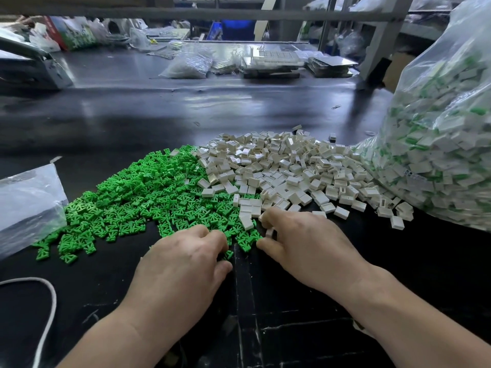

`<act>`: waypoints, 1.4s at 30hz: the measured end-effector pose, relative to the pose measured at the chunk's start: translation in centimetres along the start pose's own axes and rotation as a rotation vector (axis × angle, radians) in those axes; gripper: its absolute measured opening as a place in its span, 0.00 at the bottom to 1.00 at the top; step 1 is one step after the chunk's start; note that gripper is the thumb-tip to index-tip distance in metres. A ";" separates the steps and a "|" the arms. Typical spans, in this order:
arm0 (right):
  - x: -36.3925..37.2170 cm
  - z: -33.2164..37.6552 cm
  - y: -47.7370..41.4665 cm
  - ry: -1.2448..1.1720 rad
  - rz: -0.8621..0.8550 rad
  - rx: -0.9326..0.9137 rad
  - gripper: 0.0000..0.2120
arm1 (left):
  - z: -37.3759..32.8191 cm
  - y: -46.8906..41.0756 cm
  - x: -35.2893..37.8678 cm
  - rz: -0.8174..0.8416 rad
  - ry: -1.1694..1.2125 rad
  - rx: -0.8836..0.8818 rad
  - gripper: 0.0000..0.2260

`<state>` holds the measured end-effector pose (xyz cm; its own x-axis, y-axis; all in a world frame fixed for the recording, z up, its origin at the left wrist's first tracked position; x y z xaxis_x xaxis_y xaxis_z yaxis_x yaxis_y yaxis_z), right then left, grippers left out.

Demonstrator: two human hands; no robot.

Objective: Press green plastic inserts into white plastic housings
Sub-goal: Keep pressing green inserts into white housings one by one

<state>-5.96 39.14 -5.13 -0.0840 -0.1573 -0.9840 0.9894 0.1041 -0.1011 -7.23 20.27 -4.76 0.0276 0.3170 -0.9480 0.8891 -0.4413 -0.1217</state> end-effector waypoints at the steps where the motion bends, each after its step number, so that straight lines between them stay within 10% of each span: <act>1: 0.0 0.0 0.0 -0.002 0.003 0.005 0.13 | 0.0 0.0 0.0 -0.005 0.008 0.007 0.11; 9: 0.2 -0.6 0.1 -0.107 0.012 0.063 0.07 | 0.3 -0.2 0.1 -0.044 0.013 0.053 0.09; 19: 0.1 0.1 1.0 -1.135 0.306 0.258 0.05 | 0.4 -0.6 0.4 -0.042 0.048 0.100 0.11; 26: -0.7 0.7 1.2 -1.360 0.395 0.292 0.07 | 0.1 -1.1 0.2 -0.143 0.033 0.167 0.07; 36: -0.8 0.7 1.2 -1.552 0.414 0.233 0.08 | -0.8 -0.3 -0.3 -0.179 1.334 -0.160 0.11; 42: -0.8 1.1 1.5 -1.435 0.306 0.178 0.02 | -1.2 -0.3 0.1 -0.152 1.533 -0.188 0.11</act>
<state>-4.26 38.32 -4.29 0.2073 -0.9778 0.0308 0.9567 0.2092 0.2023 -6.98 21.47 -4.50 0.2557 0.9249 0.2813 0.9660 -0.2557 -0.0371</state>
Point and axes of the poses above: each hand's wrist, its own y-axis away from the middle knuckle, its own x-axis out of the palm, z = x × y, the point moved 2 cm from there along -y, towards the middle knuckle, and after that the axes turned 10 degrees about y, right-handed, at the moved point
